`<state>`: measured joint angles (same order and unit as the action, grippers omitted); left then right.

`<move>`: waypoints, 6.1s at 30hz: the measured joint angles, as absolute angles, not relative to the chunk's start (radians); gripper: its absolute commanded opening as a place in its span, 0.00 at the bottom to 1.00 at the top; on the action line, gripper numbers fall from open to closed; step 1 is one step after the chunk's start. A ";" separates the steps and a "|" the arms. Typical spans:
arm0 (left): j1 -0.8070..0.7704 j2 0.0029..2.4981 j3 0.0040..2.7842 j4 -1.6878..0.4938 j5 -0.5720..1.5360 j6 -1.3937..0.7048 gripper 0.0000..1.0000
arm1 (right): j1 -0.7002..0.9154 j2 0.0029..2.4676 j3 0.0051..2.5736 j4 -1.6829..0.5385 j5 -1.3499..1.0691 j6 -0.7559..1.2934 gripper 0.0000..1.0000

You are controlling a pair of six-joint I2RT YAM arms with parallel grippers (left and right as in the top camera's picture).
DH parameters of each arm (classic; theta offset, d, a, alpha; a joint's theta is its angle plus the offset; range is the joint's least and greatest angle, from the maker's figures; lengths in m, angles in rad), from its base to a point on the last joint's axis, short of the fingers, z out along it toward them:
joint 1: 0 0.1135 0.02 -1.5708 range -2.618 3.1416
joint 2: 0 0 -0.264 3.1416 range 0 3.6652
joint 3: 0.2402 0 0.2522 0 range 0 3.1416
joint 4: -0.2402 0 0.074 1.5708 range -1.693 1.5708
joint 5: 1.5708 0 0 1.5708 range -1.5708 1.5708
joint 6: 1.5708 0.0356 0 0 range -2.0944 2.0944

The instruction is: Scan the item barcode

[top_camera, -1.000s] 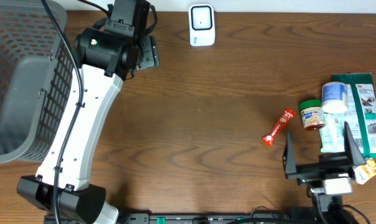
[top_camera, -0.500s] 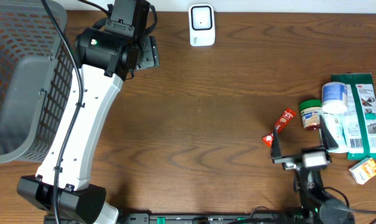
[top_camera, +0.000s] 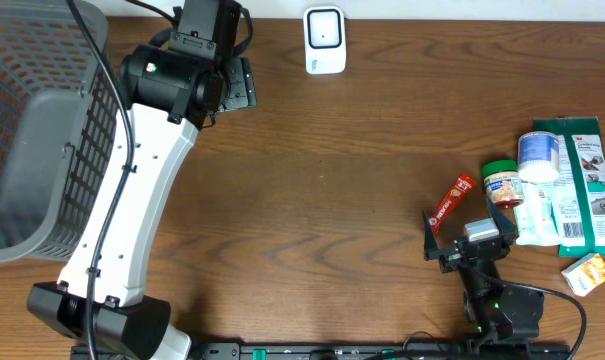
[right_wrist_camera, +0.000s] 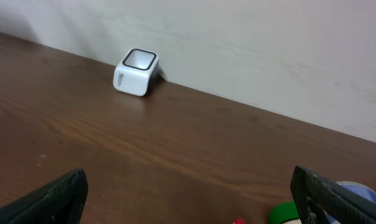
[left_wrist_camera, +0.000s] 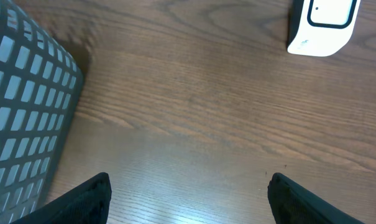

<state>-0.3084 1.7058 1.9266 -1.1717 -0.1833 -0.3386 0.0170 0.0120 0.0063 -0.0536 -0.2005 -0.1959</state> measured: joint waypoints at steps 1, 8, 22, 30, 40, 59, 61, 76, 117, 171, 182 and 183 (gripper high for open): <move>-0.308 1.706 1.927 -1.171 -0.183 -0.339 0.80 | 0.017 0.012 0.006 -0.054 -0.200 -0.196 0.99; -0.308 1.706 1.927 -1.172 -0.183 -0.339 0.80 | 0.017 0.012 0.006 -0.056 -0.158 -0.184 0.99; -0.308 1.706 1.927 -1.172 -0.183 -0.339 0.80 | 0.017 0.012 0.006 -0.067 -0.047 -0.079 0.99; -0.308 1.706 1.927 -1.172 -0.183 -0.339 0.80 | 0.017 0.012 0.006 -0.068 -0.039 -0.065 0.99; -0.308 1.706 1.927 -1.172 -0.183 -0.339 0.80 | 0.017 0.012 0.006 -0.068 -0.032 -0.062 0.99; -0.308 1.706 1.927 -1.190 -0.183 -0.339 0.80 | 0.017 0.012 0.006 -0.068 -0.030 -0.062 0.99; -0.308 1.706 1.927 -1.191 -0.183 -0.339 0.80 | 0.017 0.012 0.006 -0.068 -0.030 -0.062 0.99; -0.274 1.457 1.925 -1.103 -0.186 -0.336 0.80 | 0.017 0.012 0.006 -0.068 -0.030 -0.062 0.99; 0.144 0.243 1.196 -0.978 -0.189 -0.336 0.81 | 0.017 0.012 0.006 -0.069 -0.029 -0.062 0.99; 0.068 0.011 0.015 -0.011 -0.131 -0.418 0.80 | 0.017 0.012 0.006 -0.069 -0.029 -0.062 0.99; 0.068 0.011 0.022 -0.032 0.015 -0.131 0.81 | 0.017 0.012 0.006 -0.069 -0.029 -0.062 0.99; 0.068 0.011 0.022 -0.033 0.019 -0.125 0.80 | 0.017 0.012 0.006 -0.069 -0.029 -0.061 0.99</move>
